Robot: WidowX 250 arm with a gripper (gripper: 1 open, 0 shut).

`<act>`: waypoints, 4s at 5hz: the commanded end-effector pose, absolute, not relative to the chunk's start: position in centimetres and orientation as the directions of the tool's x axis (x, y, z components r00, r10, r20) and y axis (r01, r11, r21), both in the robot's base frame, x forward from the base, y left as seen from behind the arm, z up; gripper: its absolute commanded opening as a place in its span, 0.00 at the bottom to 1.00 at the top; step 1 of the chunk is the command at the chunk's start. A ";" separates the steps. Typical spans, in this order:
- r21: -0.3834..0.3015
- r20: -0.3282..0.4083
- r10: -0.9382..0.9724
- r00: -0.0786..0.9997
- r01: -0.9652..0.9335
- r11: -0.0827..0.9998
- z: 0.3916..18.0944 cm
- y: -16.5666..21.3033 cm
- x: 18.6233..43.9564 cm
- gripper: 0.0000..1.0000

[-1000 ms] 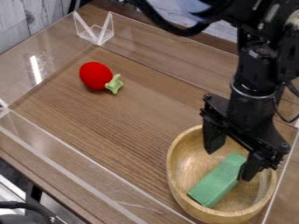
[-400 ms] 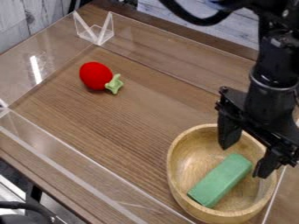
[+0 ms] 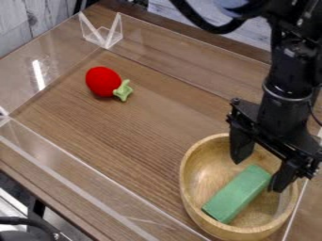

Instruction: Remove the green block from the brown bowl and put it on the table

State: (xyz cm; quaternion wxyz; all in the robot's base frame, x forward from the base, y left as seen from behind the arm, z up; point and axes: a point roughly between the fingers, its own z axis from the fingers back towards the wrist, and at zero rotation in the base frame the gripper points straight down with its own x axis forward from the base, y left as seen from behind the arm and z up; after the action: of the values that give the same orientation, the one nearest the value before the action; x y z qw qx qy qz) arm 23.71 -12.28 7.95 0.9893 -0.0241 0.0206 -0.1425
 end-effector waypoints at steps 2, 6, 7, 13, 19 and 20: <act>-0.044 -0.012 -0.226 0.974 0.225 0.973 7.9 -10.3 24.0 0.00; -0.036 -0.028 -0.218 0.976 0.217 0.976 5.9 -11.9 26.1 1.00; -0.040 -0.049 -0.150 0.987 0.148 0.988 4.4 -12.7 25.9 1.00; -0.009 -0.018 -0.139 0.990 0.139 0.990 7.3 -12.7 23.6 0.00; 0.011 -0.023 0.050 0.998 -0.050 0.999 8.6 -4.2 23.5 0.00; 0.016 -0.025 0.113 0.993 -0.112 0.994 8.0 -3.8 23.9 0.00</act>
State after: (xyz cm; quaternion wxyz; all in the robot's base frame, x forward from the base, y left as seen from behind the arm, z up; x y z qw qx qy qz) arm 23.20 -3.90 7.19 0.9979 0.0102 0.0323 0.0544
